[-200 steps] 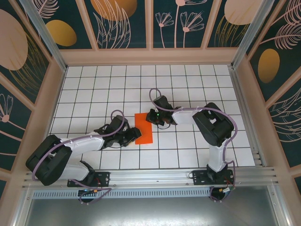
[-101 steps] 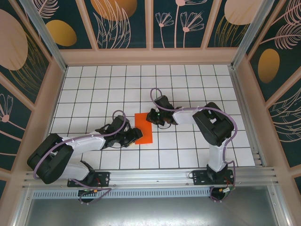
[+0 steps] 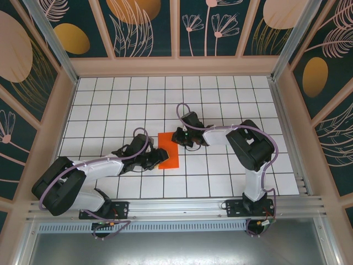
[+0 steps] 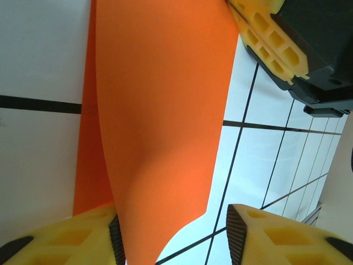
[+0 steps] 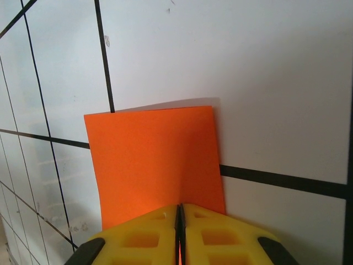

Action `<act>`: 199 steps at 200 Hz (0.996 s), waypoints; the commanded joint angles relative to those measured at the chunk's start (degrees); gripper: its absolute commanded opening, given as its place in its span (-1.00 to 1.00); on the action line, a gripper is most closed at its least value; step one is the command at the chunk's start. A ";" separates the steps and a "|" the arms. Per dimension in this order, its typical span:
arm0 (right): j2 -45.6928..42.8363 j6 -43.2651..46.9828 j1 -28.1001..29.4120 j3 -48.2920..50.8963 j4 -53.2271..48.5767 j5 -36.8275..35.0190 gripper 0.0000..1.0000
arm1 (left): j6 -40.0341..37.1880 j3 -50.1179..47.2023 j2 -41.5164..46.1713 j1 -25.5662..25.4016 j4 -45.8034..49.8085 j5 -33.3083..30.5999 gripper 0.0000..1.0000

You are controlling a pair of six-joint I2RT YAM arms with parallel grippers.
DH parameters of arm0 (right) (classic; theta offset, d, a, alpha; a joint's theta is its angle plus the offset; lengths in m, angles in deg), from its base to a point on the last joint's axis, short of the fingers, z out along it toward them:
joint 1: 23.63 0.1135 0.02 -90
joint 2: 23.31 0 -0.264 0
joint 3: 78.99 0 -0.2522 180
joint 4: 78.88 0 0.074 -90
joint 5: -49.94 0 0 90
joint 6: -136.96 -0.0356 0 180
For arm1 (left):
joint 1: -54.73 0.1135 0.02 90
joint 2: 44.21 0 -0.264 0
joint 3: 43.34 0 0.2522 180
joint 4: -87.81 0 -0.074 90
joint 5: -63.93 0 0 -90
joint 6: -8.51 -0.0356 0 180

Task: Fold a paper plane with a square sheet of paper (pick it up from the middle)
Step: Fold the triangle a second time at the center of the table.

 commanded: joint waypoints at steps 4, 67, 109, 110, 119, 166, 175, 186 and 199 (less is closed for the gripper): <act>-3.12 5.24 -1.16 0.64 -1.15 2.09 -0.81 | -1.63 1.46 -0.75 -0.47 -0.61 0.22 0.01; -8.15 6.48 -0.66 4.27 0.57 6.50 -0.80 | -1.62 -0.13 -1.93 -0.46 -1.87 0.14 -0.13; -7.16 5.65 1.31 6.68 2.28 9.00 -0.84 | -2.25 0.05 -1.77 -0.48 -1.61 0.32 -0.15; -7.02 5.66 1.30 6.63 2.27 9.00 -0.84 | -2.26 0.05 -1.76 -0.48 -1.61 0.31 -0.15; -6.43 5.78 1.80 6.54 1.96 9.03 -0.84 | -2.27 -0.04 -1.66 -0.41 -1.61 0.34 -0.16; -4.09 5.39 2.06 7.46 0.67 7.48 -0.86 | -2.60 0.29 -0.48 -0.47 -1.44 0.66 -0.21; -3.67 5.39 2.00 7.66 0.31 7.11 -0.85 | -2.71 0.46 -0.29 -0.46 -1.55 0.94 -0.22; -3.01 5.53 2.00 7.68 -0.35 6.82 -0.86 | -2.94 0.74 -0.16 -0.46 -1.86 1.27 -0.23; -2.25 5.72 2.00 7.67 -0.95 6.53 -0.86 | -3.06 0.94 -0.06 -0.42 -2.84 2.14 -0.23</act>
